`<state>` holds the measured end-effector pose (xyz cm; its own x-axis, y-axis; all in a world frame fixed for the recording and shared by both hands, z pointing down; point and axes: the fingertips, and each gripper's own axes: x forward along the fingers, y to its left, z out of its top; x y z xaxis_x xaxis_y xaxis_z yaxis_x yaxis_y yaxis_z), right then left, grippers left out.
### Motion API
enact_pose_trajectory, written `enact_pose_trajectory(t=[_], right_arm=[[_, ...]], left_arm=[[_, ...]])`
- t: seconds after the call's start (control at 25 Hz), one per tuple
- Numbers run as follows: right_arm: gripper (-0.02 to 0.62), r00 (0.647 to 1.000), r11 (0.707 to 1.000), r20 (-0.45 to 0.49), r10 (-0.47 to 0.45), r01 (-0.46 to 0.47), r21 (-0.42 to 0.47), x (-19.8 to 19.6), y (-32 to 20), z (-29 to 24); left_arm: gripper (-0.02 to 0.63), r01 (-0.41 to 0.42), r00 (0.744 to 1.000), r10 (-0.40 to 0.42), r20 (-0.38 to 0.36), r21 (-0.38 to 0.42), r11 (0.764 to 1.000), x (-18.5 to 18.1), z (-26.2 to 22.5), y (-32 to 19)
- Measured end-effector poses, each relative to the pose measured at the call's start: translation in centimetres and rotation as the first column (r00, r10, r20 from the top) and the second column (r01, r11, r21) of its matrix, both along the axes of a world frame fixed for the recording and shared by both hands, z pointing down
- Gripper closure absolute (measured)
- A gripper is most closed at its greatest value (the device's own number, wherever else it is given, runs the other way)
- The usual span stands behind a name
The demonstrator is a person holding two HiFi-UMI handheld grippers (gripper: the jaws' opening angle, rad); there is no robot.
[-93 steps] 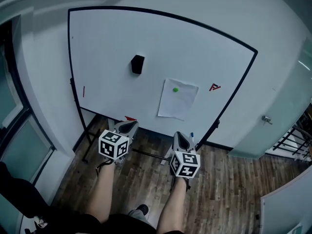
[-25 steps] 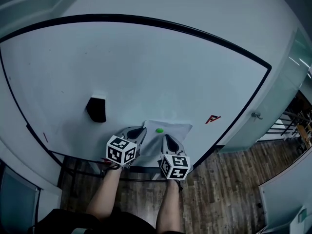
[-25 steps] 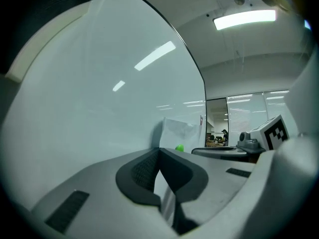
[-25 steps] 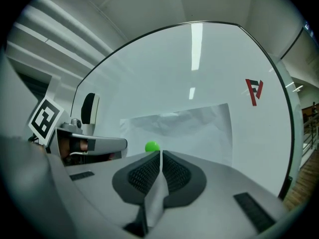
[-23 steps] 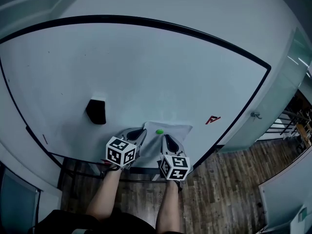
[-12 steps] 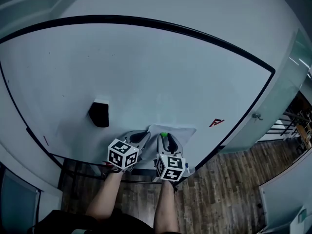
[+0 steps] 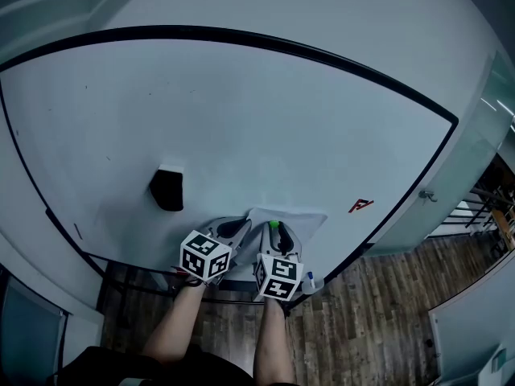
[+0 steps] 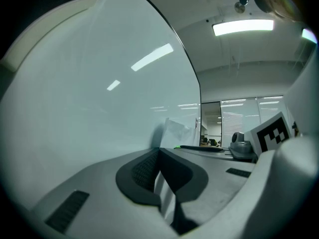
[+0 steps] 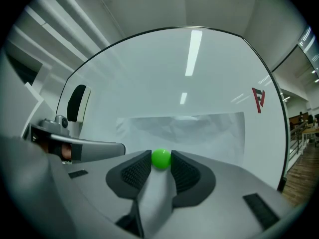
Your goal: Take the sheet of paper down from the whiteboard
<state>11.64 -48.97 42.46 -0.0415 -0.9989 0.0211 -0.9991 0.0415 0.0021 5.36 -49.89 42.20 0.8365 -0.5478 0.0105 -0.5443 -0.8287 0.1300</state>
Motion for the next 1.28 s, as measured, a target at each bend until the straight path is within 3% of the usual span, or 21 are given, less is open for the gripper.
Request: enact_pose_trajectory(t=[1.28], right_arm=[[0.463, 1.000, 1.000, -0.028, -0.004, 0.003, -0.031, 1.0, 0.2, 0.9]], left_arm=[[0.584, 0.042, 0.999, -0.042, 0.017, -0.029, 0.999, -0.1, 1.0, 0.6]])
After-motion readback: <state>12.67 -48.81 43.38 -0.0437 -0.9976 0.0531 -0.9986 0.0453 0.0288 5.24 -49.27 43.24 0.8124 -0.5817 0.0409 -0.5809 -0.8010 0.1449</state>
